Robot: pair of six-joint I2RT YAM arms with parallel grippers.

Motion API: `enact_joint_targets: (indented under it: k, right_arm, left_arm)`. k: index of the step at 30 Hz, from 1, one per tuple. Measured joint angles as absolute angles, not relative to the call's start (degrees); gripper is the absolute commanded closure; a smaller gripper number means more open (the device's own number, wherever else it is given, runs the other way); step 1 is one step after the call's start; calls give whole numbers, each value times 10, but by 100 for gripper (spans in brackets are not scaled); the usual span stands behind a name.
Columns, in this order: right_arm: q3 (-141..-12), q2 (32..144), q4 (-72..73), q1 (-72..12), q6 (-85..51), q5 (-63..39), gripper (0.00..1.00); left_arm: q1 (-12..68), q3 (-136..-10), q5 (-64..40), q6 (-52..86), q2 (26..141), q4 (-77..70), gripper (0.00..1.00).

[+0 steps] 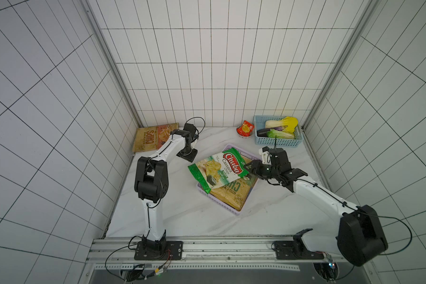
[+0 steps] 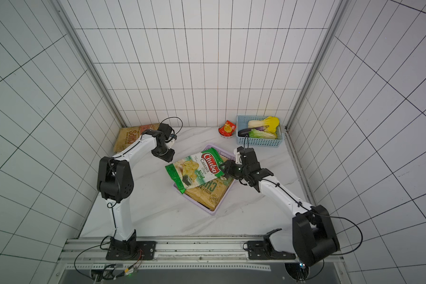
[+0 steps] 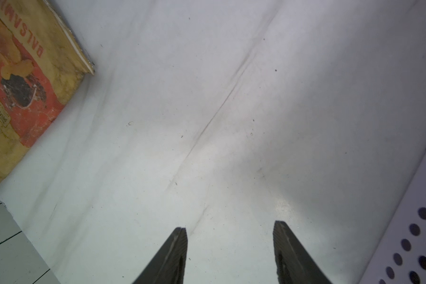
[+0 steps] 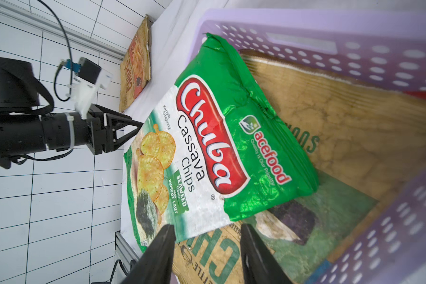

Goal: Put the potato chips into the basket
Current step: Place the potato chip in the basket.

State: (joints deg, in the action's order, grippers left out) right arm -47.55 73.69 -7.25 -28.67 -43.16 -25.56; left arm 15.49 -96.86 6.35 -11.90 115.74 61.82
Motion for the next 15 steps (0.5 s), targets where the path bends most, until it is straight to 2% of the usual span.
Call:
enact_joint_targets:
  k: [6, 15]
  right_arm:
    - [-470, 725, -96, -287, -418, -248, 53]
    - [-452, 787, -86, -288, -429, -256, 51]
  left_arm:
    - [193, -899, 60, -125, 1112, 632, 46]
    - [272, -861, 62, -112, 1027, 651, 45]
